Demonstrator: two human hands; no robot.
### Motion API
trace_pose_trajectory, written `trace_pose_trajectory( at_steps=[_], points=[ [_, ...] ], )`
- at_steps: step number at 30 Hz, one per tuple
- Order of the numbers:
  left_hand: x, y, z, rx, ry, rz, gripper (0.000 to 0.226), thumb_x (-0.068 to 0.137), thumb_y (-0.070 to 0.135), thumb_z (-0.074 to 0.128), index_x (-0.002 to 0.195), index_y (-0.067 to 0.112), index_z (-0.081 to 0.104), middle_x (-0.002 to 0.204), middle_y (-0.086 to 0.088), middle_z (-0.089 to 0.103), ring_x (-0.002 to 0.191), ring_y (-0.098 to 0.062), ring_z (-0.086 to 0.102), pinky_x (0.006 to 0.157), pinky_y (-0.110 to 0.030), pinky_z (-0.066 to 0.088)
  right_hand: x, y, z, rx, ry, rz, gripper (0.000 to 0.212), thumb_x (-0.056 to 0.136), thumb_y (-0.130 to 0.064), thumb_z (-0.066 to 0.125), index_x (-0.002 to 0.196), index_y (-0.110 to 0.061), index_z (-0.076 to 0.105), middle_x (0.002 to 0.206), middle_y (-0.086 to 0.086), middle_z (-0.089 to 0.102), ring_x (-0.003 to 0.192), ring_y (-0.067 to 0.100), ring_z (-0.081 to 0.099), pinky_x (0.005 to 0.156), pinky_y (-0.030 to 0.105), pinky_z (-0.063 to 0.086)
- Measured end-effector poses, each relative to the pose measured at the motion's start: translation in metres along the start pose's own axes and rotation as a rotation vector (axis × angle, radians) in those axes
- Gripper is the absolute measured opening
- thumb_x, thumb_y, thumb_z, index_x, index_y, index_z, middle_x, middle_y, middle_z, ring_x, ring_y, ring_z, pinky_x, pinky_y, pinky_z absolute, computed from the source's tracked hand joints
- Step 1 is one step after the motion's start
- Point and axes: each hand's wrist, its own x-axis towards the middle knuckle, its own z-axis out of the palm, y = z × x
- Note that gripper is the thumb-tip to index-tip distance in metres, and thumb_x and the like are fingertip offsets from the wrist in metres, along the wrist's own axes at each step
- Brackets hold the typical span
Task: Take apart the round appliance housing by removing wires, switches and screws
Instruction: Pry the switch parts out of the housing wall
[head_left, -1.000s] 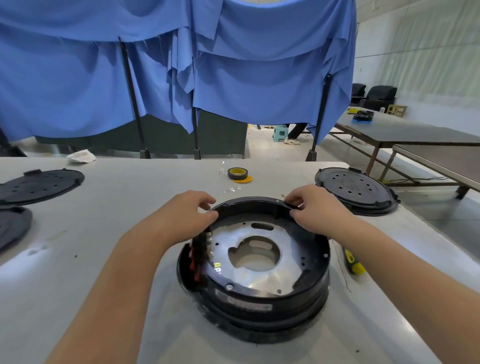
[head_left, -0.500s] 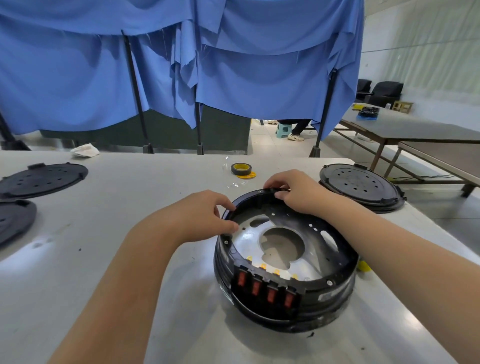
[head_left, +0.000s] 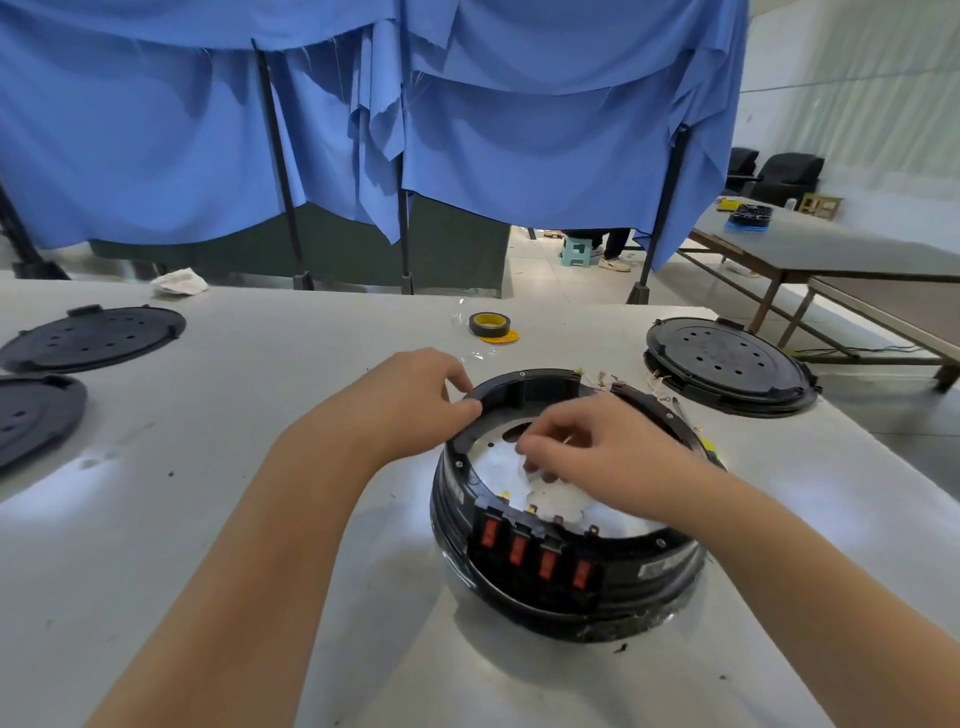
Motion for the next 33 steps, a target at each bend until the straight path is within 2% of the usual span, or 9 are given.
trace_pose_trajectory(
  at_steps=[4, 6, 8, 10, 15, 19, 23, 28, 33],
  points=[
    [-0.01, 0.01, 0.0, -0.076, 0.046, 0.106, 0.018, 0.092, 0.036, 0.055, 0.105, 0.029, 0.066, 0.089, 0.012, 0.058, 0.084, -0.006, 0.056, 0.066, -0.018, 0.04, -0.011, -0.01, 0.012, 0.046, -0.039, 0.056, 0.022, 0.09, -0.038, 0.057, 0.082, -0.021, 0.069, 0.076, -0.005, 0.071, 0.069, 0.013, 0.066, 0.057, 0.023, 0.05],
    [-0.02, 0.012, 0.004, -0.076, 0.05, 0.177, 0.017, 0.093, 0.031, 0.054, 0.101, 0.028, 0.067, 0.093, 0.012, 0.062, 0.087, -0.005, 0.058, 0.07, -0.015, 0.042, -0.014, -0.009, 0.018, -0.017, 0.004, 0.036, 0.023, 0.089, -0.041, 0.055, 0.079, -0.024, 0.067, 0.067, -0.013, 0.065, 0.058, 0.002, 0.059, 0.054, 0.02, 0.044],
    [-0.031, 0.01, 0.01, -0.074, 0.052, 0.239, 0.018, 0.094, 0.027, 0.051, 0.099, 0.026, 0.069, 0.091, 0.015, 0.063, 0.088, -0.003, 0.058, 0.074, -0.014, 0.043, -0.019, -0.009, 0.024, -0.1, 0.046, 0.016, 0.021, 0.088, -0.046, 0.053, 0.081, -0.031, 0.065, 0.066, -0.02, 0.061, 0.062, -0.005, 0.057, 0.055, 0.015, 0.04],
    [-0.042, 0.004, 0.017, -0.097, 0.045, 0.267, 0.021, 0.095, 0.025, 0.049, 0.1, 0.027, 0.069, 0.089, 0.02, 0.06, 0.091, 0.003, 0.055, 0.076, -0.011, 0.041, -0.023, -0.008, 0.028, -0.134, 0.071, -0.005, 0.02, 0.087, -0.048, 0.051, 0.087, -0.034, 0.065, 0.074, -0.02, 0.063, 0.07, -0.005, 0.058, 0.063, 0.018, 0.047],
    [-0.069, -0.014, 0.045, -0.202, 0.126, 0.308, 0.025, 0.094, 0.019, 0.053, 0.113, 0.026, 0.067, 0.114, 0.023, 0.058, 0.116, 0.014, 0.04, 0.094, 0.001, 0.025, -0.031, -0.005, 0.031, -0.124, 0.113, -0.096, 0.014, 0.089, -0.042, 0.051, 0.093, -0.037, 0.064, 0.079, -0.021, 0.065, 0.074, -0.005, 0.062, 0.069, 0.022, 0.053],
    [-0.078, -0.017, 0.053, -0.211, 0.161, 0.349, 0.038, 0.086, 0.032, 0.055, 0.123, 0.026, 0.063, 0.128, 0.024, 0.054, 0.13, 0.016, 0.03, 0.101, 0.002, 0.018, -0.032, -0.005, 0.035, -0.16, 0.172, -0.104, 0.018, 0.089, -0.027, 0.049, 0.094, -0.031, 0.066, 0.086, -0.015, 0.066, 0.077, 0.003, 0.063, 0.071, 0.031, 0.055],
    [-0.084, -0.018, 0.053, -0.139, 0.177, 0.392, 0.053, 0.077, 0.039, 0.065, 0.128, 0.023, 0.06, 0.132, 0.019, 0.052, 0.132, 0.01, 0.031, 0.105, -0.002, 0.018, -0.033, -0.003, 0.035, -0.149, 0.137, -0.095, 0.018, 0.089, -0.032, 0.05, 0.096, -0.033, 0.066, 0.086, -0.02, 0.063, 0.078, -0.002, 0.061, 0.067, 0.023, 0.052],
    [-0.083, -0.019, 0.055, -0.105, 0.189, 0.399, 0.055, 0.076, 0.034, 0.075, 0.128, 0.02, 0.06, 0.134, 0.014, 0.055, 0.134, 0.006, 0.033, 0.104, 0.0, 0.017, -0.031, -0.002, 0.036, -0.244, 0.099, -0.111, 0.02, 0.092, -0.044, 0.044, 0.084, -0.037, 0.061, 0.079, -0.017, 0.062, 0.074, -0.005, 0.054, 0.062, 0.019, 0.039],
    [-0.084, -0.018, 0.058, -0.103, 0.203, 0.39, 0.055, 0.077, 0.035, 0.074, 0.128, 0.021, 0.059, 0.136, 0.016, 0.053, 0.137, 0.006, 0.029, 0.105, -0.002, 0.02, -0.033, -0.003, 0.035, -0.327, 0.09, -0.156, 0.031, 0.095, -0.042, 0.041, 0.065, -0.037, 0.043, 0.067, -0.015, 0.051, 0.07, 0.001, 0.051, 0.058, 0.017, 0.031]
  ],
)
